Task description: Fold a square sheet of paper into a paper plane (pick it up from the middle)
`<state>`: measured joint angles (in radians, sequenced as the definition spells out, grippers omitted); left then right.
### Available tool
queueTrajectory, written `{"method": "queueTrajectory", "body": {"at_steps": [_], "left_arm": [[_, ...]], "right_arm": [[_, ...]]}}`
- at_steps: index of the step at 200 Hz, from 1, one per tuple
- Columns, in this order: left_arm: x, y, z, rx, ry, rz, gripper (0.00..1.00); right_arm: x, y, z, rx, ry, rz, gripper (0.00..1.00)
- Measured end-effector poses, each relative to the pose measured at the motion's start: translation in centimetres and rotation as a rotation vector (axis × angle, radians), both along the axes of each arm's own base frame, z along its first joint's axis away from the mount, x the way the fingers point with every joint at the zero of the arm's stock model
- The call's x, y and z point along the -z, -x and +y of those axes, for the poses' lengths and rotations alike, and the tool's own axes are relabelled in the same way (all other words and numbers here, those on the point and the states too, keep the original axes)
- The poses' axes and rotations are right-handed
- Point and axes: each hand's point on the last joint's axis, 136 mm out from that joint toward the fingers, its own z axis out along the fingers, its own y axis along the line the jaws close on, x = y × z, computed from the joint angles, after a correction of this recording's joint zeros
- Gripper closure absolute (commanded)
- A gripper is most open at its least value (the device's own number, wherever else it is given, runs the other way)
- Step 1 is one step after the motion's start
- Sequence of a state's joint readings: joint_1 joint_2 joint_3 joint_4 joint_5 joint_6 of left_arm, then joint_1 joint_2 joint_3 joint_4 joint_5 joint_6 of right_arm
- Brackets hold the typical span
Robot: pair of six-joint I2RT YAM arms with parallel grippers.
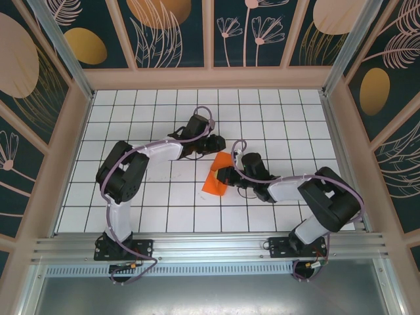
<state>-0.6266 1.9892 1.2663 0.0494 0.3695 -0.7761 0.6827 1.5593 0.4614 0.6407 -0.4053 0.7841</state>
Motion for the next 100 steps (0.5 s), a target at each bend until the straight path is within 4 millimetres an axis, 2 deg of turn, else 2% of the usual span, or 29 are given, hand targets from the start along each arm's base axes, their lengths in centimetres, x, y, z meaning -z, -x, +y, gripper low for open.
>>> {"method": "queueTrajectory", "body": {"at_steps": [36, 100], "left_arm": [[1.5, 0.7, -0.6, 0.039, 0.02, 0.041, 0.65], [4.9, 1.6, -1.0, 0.085, 0.001, 0.116, 0.65]], "right_arm": [[2.2, 0.5, -0.1, -0.018, 0.04, 0.043, 0.96], [2.2, 0.0, -0.5, -0.016, 0.037, 0.04, 0.95]]}}
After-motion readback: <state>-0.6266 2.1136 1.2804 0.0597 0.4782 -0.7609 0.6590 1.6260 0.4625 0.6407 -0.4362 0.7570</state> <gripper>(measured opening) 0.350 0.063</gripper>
